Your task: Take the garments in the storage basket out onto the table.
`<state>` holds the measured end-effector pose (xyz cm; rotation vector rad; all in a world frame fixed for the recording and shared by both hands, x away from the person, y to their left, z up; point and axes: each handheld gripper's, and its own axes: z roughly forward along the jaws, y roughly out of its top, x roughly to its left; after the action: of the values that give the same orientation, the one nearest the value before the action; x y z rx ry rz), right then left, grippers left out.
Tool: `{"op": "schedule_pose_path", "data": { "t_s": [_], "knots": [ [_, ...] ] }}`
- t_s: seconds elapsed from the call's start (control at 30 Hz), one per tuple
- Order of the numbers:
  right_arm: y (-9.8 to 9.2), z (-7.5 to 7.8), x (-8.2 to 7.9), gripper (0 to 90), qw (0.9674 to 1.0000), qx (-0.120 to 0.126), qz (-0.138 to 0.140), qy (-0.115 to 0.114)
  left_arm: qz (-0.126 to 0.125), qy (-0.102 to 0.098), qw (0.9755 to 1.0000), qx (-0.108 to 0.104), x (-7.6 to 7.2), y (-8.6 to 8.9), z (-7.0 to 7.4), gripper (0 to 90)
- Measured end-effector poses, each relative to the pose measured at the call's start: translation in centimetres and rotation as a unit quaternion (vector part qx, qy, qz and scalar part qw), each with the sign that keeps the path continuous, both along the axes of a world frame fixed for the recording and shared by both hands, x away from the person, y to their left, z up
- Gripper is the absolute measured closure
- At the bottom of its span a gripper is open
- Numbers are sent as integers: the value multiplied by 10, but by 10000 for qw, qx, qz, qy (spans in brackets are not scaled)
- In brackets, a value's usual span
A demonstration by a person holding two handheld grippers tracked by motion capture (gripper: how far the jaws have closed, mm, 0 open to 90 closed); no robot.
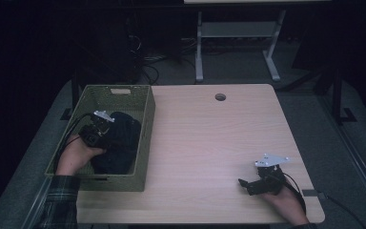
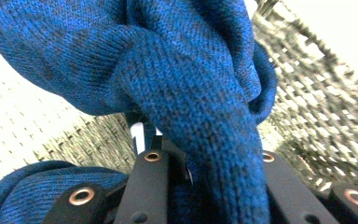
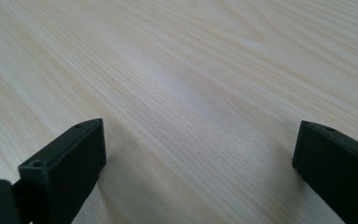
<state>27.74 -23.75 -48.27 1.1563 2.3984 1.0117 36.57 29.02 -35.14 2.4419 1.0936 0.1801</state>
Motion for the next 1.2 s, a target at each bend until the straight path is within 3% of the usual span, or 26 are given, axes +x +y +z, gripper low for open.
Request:
{"op": "schedule_pose_path", "data": {
  "t_s": [0.63, 1.2],
  "knots": [
    [0, 0, 0, 23, 10000, 3, -2, 3, -141, -278, 9995, -72, -2, 7, 51, 764],
    [0, 0, 0, 24, 10000, 7, 0, -4, -377, -458, 9974, -403, -4, 10, 96, 765]
  ]
}}
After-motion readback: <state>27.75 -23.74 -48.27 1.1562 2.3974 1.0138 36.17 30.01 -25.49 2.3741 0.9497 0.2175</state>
